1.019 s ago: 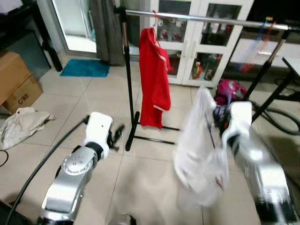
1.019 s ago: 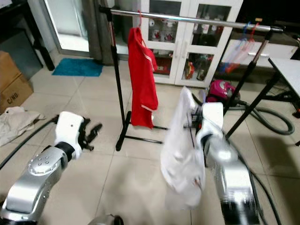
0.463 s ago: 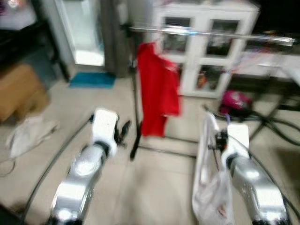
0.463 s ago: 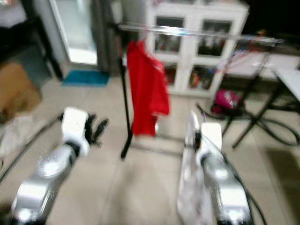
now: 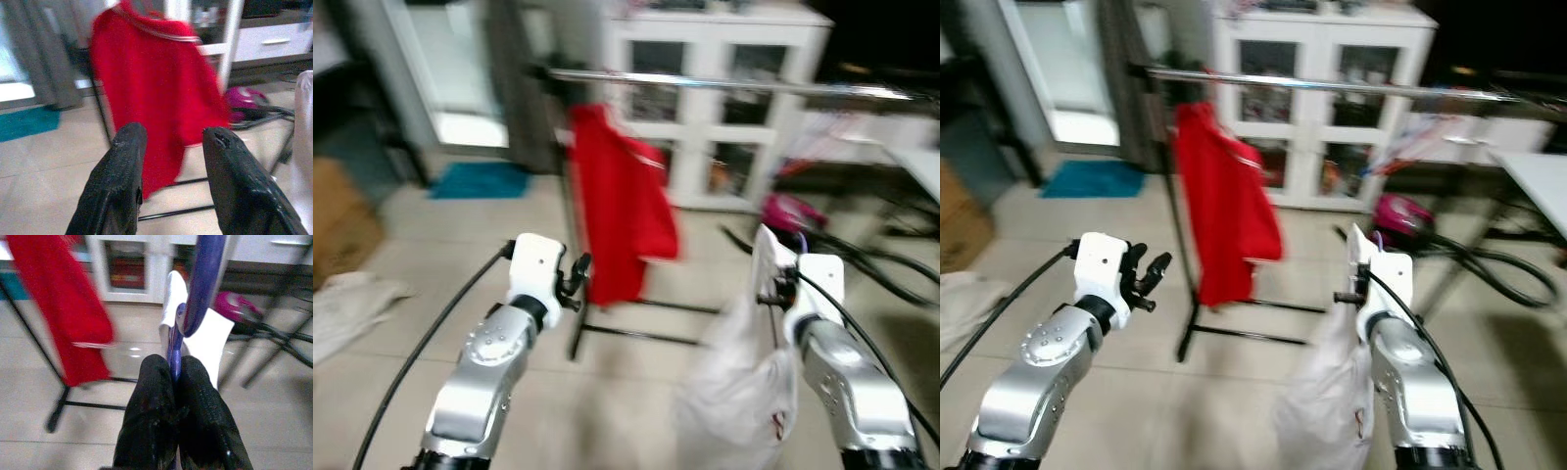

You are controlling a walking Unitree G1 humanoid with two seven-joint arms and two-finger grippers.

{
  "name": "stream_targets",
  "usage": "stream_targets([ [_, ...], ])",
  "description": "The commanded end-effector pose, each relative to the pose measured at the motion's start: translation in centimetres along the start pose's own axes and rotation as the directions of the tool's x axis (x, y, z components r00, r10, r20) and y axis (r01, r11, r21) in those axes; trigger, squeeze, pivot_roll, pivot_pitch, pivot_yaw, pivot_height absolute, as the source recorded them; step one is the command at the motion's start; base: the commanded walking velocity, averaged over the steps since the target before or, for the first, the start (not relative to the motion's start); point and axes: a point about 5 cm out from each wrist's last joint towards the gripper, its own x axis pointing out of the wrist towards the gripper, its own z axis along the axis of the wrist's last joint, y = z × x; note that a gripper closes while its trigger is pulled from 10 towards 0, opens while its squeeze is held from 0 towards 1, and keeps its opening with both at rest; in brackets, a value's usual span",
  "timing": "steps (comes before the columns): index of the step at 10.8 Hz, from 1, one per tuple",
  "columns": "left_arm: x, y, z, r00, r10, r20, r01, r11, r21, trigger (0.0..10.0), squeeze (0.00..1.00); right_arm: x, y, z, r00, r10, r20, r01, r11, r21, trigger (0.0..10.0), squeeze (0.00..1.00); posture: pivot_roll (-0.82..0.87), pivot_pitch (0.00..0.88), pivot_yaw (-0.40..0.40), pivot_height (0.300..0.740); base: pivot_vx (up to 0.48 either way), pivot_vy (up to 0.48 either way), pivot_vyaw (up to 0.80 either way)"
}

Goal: Hang hanger

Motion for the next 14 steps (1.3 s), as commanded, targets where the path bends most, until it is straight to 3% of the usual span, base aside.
stream_targets([
  [1,0.1,0.2,0.3,1.000,0.001,0.006,-0.001,1.000,0.007,10.0,0.00,0.0,0.3,1.2,0.999,0.014,0.048,-0.013,1.000,-0.017,10.0,0.00,0.12,0.000,0.003,0.740,0.480,0.000,0.00],
  [10,0.0,0.0,0.6,0.999,-0.032,0.015,0.032,0.999,0.022,10.0,0.00,1.0,0.9,2.8,0.994,0.045,0.099,-0.043,0.999,-0.026,10.0,0.00,0.13,0.000,-0.007,0.740,0.480,0.000,0.00],
  [13,-0.2,-0.5,1.0,0.995,-0.096,0.025,0.094,0.993,0.065,10.0,0.00,1.0,1.4,4.9,0.981,0.077,0.176,-0.083,0.996,0.026,10.0,0.00,0.14,0.000,-0.005,0.740,0.307,0.000,0.00],
  [14,-0.3,-1.4,1.3,0.983,-0.179,0.029,0.176,0.981,0.086,10.0,0.08,1.0,1.6,6.7,0.970,0.079,0.230,-0.092,0.995,0.048,10.0,0.00,0.14,0.000,0.001,0.740,0.000,0.000,0.00],
])
